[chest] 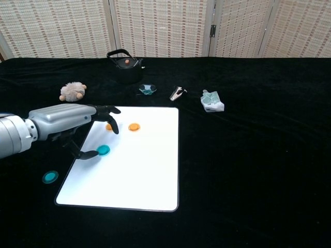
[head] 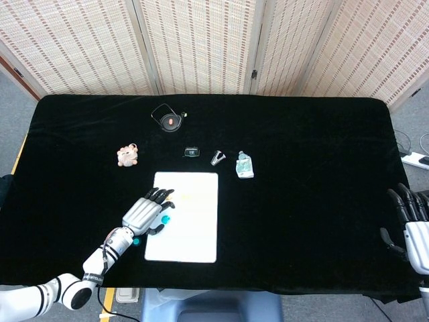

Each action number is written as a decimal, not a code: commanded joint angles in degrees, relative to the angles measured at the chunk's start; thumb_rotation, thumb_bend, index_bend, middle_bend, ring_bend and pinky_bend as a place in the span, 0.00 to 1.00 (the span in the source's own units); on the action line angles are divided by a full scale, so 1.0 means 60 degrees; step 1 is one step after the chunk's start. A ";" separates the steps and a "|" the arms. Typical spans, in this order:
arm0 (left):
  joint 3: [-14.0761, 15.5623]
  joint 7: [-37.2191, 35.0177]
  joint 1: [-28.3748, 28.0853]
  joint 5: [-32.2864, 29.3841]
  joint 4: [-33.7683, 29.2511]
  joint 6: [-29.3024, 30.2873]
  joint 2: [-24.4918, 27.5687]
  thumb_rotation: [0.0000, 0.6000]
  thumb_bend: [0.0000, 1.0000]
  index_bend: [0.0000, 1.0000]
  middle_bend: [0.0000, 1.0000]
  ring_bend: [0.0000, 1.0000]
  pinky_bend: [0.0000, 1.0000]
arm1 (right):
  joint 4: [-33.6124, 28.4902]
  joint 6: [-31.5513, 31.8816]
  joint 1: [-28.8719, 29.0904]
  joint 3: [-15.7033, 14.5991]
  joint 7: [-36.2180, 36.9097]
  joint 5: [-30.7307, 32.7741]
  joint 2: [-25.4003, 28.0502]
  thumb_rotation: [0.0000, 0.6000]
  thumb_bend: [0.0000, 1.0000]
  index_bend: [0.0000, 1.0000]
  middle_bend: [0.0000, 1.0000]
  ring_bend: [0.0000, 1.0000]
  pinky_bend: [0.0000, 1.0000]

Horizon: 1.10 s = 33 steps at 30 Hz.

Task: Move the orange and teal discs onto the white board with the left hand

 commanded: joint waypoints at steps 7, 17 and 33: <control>0.0475 -0.0834 0.0682 0.0696 -0.0303 0.0956 0.0930 1.00 0.41 0.42 0.05 0.00 0.00 | -0.0080 -0.0014 0.0044 0.0003 -0.0096 -0.0073 0.0005 1.00 0.42 0.00 0.00 0.00 0.00; 0.1338 -0.1327 0.1590 0.1531 -0.0083 0.1932 0.1536 1.00 0.41 0.42 0.05 0.00 0.00 | -0.0229 -0.0049 0.0106 -0.0019 -0.0290 -0.0187 0.0008 1.00 0.42 0.00 0.00 0.00 0.00; 0.1787 -0.0954 0.1972 0.2053 -0.0232 0.1907 0.1479 1.00 0.41 0.38 0.05 0.00 0.00 | -0.0266 -0.0016 0.0109 -0.0059 -0.0362 -0.0273 -0.0043 1.00 0.42 0.00 0.00 0.00 0.00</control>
